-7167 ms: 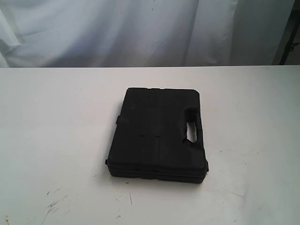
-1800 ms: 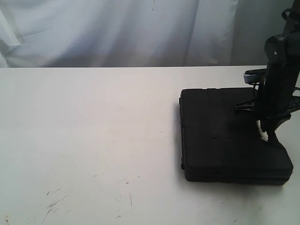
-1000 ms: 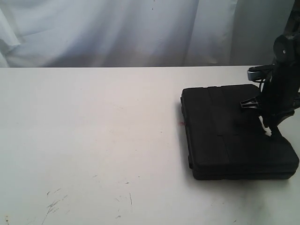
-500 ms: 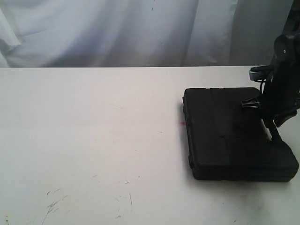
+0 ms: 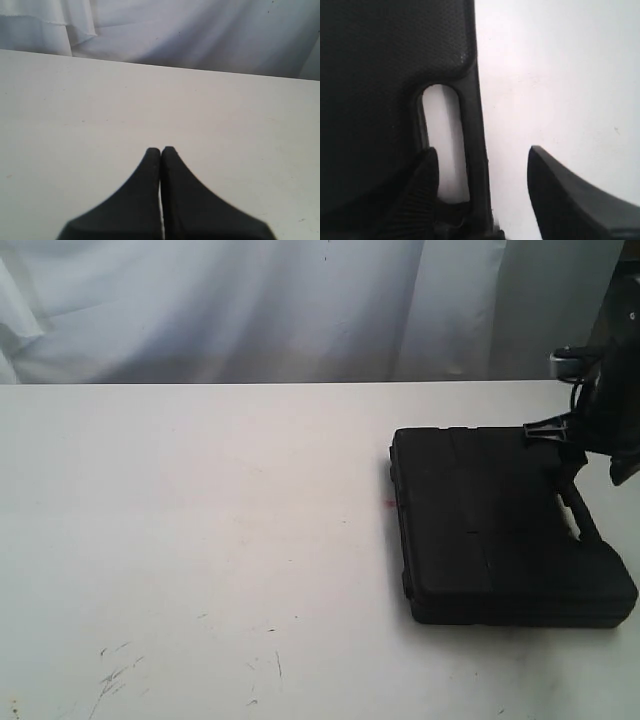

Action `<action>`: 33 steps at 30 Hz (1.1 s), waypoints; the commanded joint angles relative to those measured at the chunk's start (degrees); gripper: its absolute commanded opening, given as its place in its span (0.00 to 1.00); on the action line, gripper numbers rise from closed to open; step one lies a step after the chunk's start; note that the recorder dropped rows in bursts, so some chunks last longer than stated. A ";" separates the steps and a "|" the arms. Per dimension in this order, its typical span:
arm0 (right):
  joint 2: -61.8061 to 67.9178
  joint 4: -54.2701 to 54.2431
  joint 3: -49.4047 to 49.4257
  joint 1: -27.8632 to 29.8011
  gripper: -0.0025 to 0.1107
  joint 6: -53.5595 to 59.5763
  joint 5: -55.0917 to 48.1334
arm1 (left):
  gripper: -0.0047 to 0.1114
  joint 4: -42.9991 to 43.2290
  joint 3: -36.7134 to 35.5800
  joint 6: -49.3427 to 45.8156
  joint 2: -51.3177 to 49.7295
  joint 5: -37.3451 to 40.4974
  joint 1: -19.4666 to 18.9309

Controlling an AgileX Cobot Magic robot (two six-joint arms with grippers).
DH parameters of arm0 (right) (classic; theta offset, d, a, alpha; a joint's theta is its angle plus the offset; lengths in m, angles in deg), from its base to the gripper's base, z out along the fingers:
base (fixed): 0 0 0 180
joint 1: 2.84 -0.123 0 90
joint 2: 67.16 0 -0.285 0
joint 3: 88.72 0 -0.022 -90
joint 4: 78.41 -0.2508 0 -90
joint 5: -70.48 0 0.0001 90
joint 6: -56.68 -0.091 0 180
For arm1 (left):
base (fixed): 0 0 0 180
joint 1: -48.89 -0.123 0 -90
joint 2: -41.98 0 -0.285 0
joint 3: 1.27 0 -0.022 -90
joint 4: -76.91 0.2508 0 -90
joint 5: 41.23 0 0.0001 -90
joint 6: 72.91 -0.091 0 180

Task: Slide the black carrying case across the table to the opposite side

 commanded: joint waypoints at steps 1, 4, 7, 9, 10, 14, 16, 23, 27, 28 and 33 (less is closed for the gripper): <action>-5.64 -4.19 -0.13 0.27 0.33 -1.49 -1.58 | 0.04 0.07 -0.27 0.05 0.25 -0.85 -0.11; -10.86 -9.79 -0.02 0.15 0.07 3.50 -1.88 | 0.04 0.07 -0.27 0.05 0.25 -0.85 -0.11; -15.08 -10.54 0.27 -0.22 0.02 3.59 -1.52 | 0.04 0.07 -0.27 0.05 0.25 -0.85 -0.11; -18.76 -10.68 2.01 -0.37 0.02 3.59 0.10 | 0.04 0.07 -0.27 0.05 0.25 -0.85 -0.11; -20.84 -11.23 3.13 -0.50 0.02 3.59 1.25 | 0.04 0.07 -0.27 0.05 0.25 -0.85 -0.11; -30.26 -14.19 11.92 -1.29 0.02 3.73 8.35 | 0.04 0.07 -0.27 0.05 0.25 -0.85 -0.11; -40.86 -17.28 21.66 -3.30 0.02 5.06 16.30 | 0.04 0.07 -0.27 0.05 0.25 -0.85 -0.11; -67.08 -17.92 34.86 -6.24 0.02 5.27 18.79 | 0.04 0.07 -0.27 0.05 0.25 -0.85 -0.11; -75.27 -17.92 34.86 -6.24 0.02 5.27 18.04 | 0.04 0.07 -0.27 0.05 0.25 -0.85 -0.11; -76.79 -17.92 34.86 -6.24 0.02 5.27 18.04 | 0.04 0.07 -0.27 0.05 0.25 -0.85 -0.11; -84.01 -15.57 34.86 -6.24 0.02 5.27 18.04 | 0.04 0.07 -0.27 0.05 0.25 -0.85 -0.11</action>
